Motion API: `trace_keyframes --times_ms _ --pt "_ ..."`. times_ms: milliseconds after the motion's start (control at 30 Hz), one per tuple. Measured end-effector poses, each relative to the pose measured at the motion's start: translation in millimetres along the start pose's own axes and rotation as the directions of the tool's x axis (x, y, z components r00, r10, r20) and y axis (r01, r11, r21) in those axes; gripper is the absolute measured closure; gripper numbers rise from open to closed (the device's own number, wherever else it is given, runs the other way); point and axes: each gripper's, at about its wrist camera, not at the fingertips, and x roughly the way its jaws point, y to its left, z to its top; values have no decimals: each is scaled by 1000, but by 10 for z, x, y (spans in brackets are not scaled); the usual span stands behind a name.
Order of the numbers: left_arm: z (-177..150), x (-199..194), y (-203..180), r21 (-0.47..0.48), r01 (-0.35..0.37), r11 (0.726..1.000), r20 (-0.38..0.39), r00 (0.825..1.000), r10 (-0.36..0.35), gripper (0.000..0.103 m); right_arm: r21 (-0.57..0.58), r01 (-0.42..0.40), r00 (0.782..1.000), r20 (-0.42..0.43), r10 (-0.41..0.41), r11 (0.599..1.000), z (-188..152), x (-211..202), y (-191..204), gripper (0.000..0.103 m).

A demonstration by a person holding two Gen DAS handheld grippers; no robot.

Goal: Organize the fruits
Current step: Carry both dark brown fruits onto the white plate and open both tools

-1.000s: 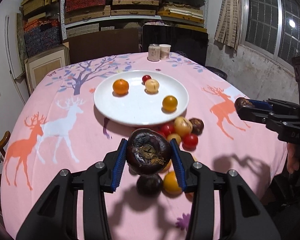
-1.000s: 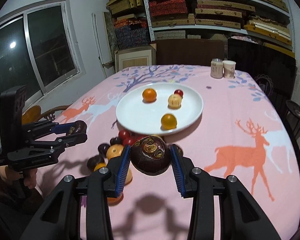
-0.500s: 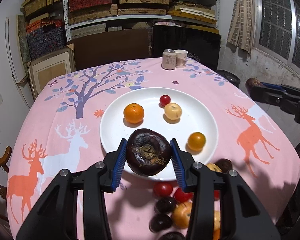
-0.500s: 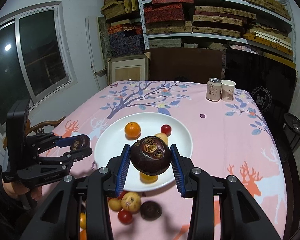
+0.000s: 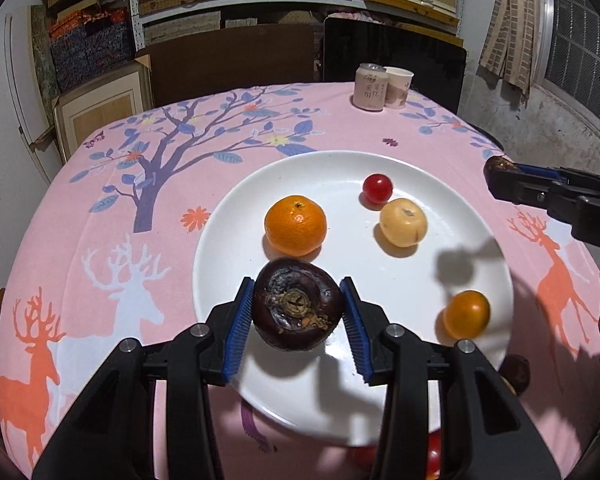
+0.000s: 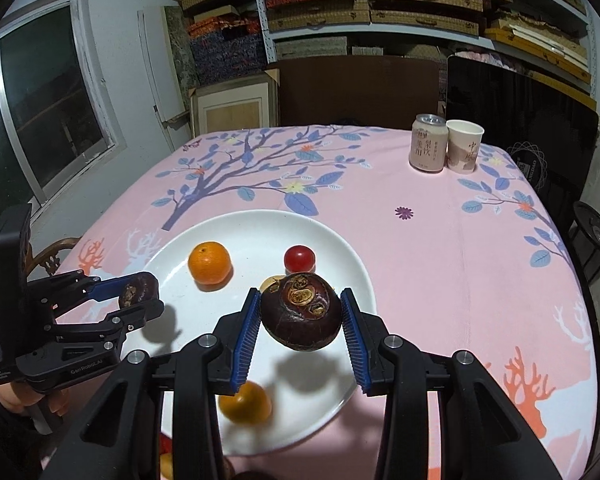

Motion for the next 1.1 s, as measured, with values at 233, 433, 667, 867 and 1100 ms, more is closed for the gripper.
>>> trace_keyframes --times_ms 233,433,667,867,1100 --pt "58 287 56 -5 -19 1000 -39 999 19 61 18 8 999 -35 -7 1000 42 313 -61 62" --pt "47 424 57 0 -20 1000 -83 996 20 60 2 -1 997 -82 1 1000 1 516 -5 62" --pt "50 160 79 -24 -34 999 -24 999 34 33 -28 -3 998 -59 1 1000 -21 451 61 55" --pt "-99 -357 58 -22 -30 999 36 999 31 28 6 -12 1000 -15 12 1000 -97 39 70 55" --pt "-762 -1030 -118 56 -12 998 64 998 8 14 17 -71 997 1 71 997 -677 -518 346 46"
